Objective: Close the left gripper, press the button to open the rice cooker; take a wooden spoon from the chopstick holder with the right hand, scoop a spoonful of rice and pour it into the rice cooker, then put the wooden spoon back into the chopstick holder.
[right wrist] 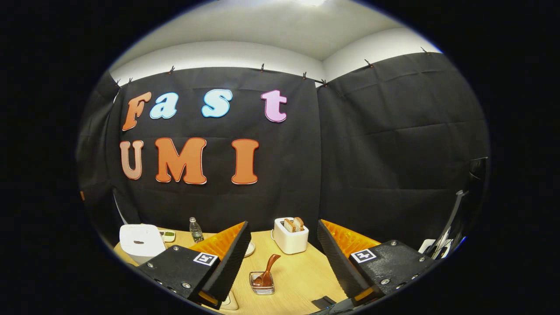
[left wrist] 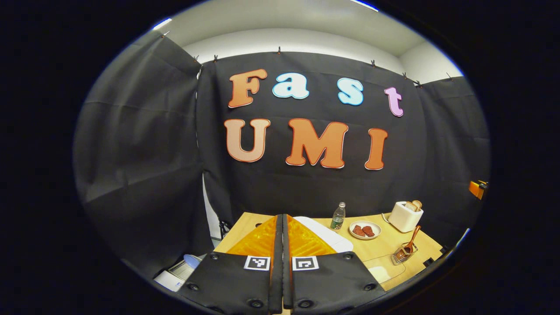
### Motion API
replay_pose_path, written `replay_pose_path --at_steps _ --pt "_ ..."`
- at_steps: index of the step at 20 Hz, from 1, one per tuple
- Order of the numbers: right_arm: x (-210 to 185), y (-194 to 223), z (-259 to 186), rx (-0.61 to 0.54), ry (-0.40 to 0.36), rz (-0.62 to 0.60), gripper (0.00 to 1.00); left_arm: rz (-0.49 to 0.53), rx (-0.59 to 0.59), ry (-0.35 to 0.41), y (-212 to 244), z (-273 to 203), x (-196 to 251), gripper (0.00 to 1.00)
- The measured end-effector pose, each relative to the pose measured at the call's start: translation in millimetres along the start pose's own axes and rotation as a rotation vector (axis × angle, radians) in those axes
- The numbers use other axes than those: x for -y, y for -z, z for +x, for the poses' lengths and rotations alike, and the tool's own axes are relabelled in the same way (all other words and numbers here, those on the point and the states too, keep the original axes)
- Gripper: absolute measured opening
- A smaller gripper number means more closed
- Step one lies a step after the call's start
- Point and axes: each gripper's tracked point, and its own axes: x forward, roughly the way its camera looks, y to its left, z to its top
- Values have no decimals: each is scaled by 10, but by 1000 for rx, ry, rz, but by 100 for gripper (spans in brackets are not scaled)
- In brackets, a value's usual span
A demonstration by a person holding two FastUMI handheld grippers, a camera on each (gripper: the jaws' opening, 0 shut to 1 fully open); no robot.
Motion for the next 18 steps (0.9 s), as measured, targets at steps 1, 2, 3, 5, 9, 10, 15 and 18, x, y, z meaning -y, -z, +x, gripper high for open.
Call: replay_pose_path --at_steps 1,2,3,5,9,10,15,18 --pt "10 9 -1 -2 1 -4 95 0 -4 13 18 73 59 3" --pt "16 13 0 -4 1 -9 95 -2 -7 28 39 156 124 5" --pt "20 10 18 -7 1 -12 95 -3 -10 40 57 239 178 5" --pt "27 25 25 -10 0 -17 95 -3 -15 63 91 444 282 5" --pt "104 66 23 -20 10 -37 95 -7 -38 126 257 810 592 3" --pt "118 82 32 -26 10 -43 95 -10 -59 142 333 913 673 5" --pt "244 185 83 -57 28 -60 95 5 -207 175 1014 1381 891 5" --pt "329 246 119 -75 44 -63 95 11 -322 167 1541 1467 948 5"
